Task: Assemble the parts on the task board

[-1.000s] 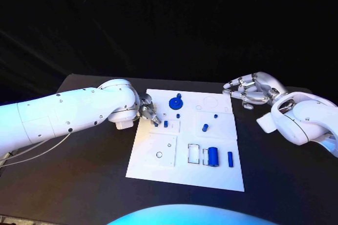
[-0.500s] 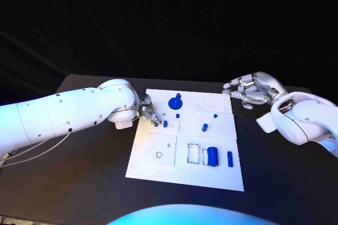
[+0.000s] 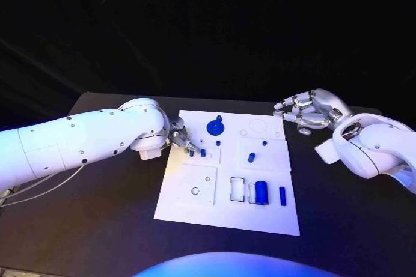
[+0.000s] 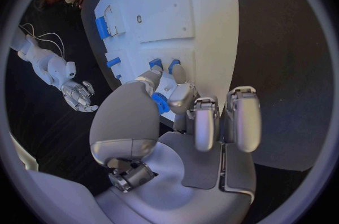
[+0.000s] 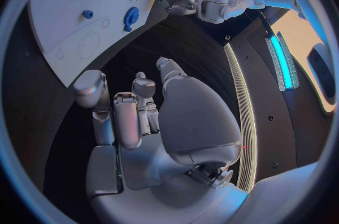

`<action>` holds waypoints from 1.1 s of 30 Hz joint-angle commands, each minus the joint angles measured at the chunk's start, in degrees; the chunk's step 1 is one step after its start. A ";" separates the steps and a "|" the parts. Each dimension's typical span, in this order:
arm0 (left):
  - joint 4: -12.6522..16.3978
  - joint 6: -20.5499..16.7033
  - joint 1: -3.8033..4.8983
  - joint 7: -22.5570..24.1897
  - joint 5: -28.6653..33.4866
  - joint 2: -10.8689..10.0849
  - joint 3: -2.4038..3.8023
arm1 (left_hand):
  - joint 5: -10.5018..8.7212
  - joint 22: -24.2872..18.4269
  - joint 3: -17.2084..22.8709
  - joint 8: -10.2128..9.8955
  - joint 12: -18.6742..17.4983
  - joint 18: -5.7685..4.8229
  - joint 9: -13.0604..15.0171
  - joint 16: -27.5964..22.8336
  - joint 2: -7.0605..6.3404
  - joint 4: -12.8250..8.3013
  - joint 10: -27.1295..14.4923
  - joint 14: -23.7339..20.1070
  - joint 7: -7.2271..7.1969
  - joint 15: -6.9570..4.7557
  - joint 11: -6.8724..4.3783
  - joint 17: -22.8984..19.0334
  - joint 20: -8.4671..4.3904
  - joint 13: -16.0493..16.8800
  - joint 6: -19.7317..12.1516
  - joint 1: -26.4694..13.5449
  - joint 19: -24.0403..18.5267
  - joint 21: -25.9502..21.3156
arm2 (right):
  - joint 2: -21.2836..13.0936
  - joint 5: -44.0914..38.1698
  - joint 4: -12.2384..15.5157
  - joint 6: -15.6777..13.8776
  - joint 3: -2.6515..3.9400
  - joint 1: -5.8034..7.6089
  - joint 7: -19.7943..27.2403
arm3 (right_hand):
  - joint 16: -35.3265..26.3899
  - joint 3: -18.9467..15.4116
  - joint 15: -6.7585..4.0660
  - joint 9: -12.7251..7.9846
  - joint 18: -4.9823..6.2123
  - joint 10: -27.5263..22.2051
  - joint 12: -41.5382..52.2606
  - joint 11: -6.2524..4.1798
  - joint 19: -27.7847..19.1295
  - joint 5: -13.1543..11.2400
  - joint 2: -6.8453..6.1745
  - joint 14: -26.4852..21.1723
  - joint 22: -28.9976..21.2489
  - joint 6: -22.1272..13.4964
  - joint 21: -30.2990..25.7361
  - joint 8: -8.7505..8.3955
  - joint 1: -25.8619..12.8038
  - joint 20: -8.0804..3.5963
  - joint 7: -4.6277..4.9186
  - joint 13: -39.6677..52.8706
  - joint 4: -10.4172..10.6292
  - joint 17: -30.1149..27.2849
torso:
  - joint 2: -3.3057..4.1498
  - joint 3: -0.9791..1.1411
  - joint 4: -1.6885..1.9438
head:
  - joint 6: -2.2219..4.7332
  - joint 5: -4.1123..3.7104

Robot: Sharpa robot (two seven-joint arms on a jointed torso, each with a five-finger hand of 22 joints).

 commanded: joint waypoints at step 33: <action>5.48 -28.11 -1.15 33.54 -11.24 -1.37 0.15 | 0.08 -43.23 -14.21 -19.15 -34.16 7.85 -16.60 -46.89 4.83 -1.82 -31.79 -19.17 10.01 8.56 9.79 -29.97 7.00 -33.52 -13.06 28.96 -27.72 -41.10 | -0.21 -0.49 -0.37 -0.96 0.00 -0.03 0.61 | -4.81 -0.61 -0.23 0.30 2.42 -6.63 -7.53 -0.16 -3.79 0.61 0.46 -0.17 -4.72 -0.09 -7.35 0.09 0.92 -0.02 0.05 -9.06 0.41 -4.87 | -0.03 0.04 0.10 | 1.80 -1.65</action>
